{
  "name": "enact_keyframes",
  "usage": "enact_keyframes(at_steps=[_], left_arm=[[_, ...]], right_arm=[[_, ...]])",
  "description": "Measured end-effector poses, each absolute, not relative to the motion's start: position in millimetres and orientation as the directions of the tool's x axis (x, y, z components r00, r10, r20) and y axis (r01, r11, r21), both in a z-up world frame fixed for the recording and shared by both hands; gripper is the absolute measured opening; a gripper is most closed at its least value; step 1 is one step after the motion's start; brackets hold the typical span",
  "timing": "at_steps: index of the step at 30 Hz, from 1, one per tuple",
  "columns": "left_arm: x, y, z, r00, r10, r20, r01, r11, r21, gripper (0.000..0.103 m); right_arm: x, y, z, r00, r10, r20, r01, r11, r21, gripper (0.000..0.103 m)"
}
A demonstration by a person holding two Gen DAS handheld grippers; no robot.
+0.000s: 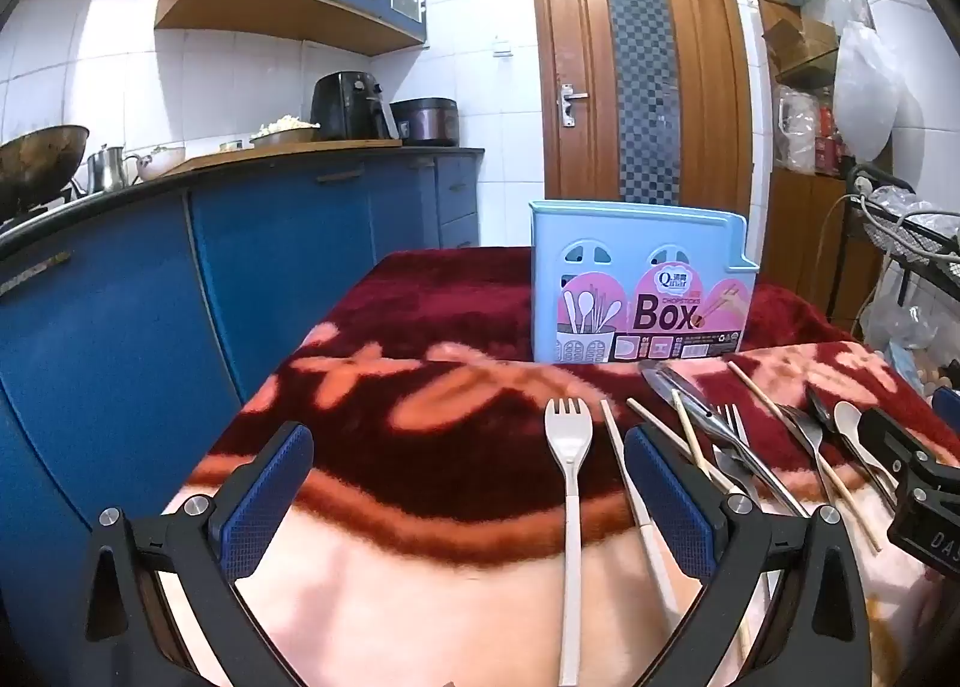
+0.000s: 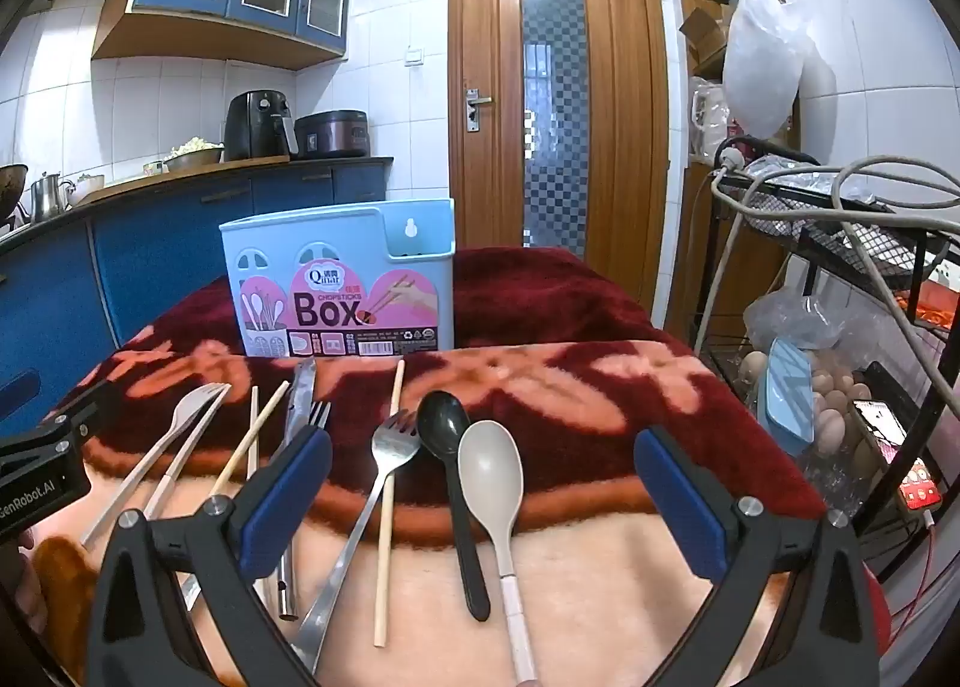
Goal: Organize utensils
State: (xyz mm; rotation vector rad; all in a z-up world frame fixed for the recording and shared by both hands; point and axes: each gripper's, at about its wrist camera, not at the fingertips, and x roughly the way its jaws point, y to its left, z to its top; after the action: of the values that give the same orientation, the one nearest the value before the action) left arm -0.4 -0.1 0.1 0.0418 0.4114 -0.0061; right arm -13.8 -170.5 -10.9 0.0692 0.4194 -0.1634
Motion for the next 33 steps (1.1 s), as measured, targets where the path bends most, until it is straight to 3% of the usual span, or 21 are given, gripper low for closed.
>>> enact_keyframes(at_steps=[33], left_arm=[[-3.2,-0.7,1.8,0.916,0.007,-0.401,0.012,0.999,0.045,0.103]], right_arm=[[-14.3,-169.2,-10.8,0.901,-0.147,-0.408,0.172,0.985,0.026,0.103]])
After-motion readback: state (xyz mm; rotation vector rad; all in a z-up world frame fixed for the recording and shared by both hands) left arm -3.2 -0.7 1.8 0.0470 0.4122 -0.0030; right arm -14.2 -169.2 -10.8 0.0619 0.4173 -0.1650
